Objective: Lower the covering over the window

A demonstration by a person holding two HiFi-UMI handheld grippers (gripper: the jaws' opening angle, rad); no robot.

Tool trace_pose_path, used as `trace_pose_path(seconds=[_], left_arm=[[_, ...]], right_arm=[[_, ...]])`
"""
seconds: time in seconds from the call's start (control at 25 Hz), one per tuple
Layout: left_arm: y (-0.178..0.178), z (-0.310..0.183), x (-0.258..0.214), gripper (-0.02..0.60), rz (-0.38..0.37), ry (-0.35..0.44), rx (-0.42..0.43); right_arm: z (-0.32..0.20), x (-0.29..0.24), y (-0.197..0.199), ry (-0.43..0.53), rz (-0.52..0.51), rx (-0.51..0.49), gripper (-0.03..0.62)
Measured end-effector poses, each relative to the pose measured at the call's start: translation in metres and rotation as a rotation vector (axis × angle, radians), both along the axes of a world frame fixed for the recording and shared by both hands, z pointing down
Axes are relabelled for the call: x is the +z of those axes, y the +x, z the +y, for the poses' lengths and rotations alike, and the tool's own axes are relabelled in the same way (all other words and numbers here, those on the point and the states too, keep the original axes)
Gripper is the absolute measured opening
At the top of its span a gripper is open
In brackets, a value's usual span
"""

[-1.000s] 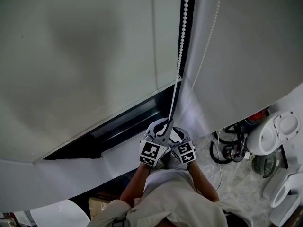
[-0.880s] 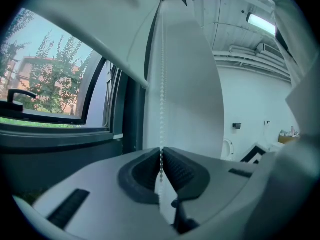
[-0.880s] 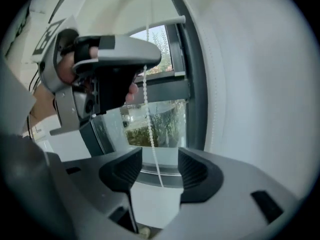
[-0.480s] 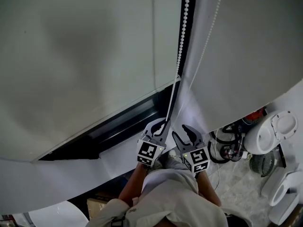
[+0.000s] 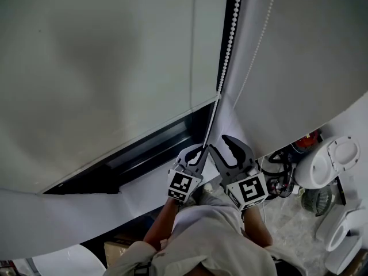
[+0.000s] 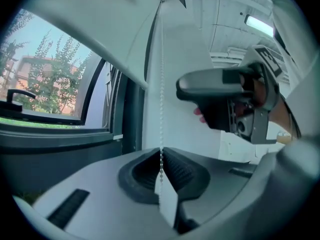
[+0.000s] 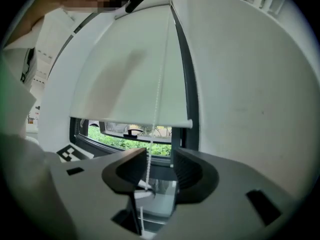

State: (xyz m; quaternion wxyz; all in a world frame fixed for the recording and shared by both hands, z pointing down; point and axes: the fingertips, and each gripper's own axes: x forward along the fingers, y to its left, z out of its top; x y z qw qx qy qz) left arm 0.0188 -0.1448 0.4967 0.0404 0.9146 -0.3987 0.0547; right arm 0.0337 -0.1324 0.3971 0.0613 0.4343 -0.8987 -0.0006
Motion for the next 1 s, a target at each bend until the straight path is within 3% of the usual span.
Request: trace_pose_path(seconds=[0.44, 0.56, 0.72, 1.0], left_arm=[[0.001, -0.001, 0.000, 0.021, 0.001, 0.007, 0.004], [0.004, -0.001, -0.001, 0.021, 0.000, 0.014, 0.005], [0.005, 0.000, 0.006, 0.021, -0.024, 0.006, 0.007], [0.005, 0.005, 0.031, 0.021, -0.050, -0.060, 0.002]], right_arm=[[-0.020, -0.076, -0.028, 0.173, -0.036, -0.076, 0.140], [-0.019, -0.084, -0.032, 0.213, -0.072, -0.087, 0.011], [-0.019, -0.076, -0.033, 0.202, -0.149, -0.076, -0.003], [-0.024, -0.051, -0.031, 0.137, -0.153, -0.062, -0.003]])
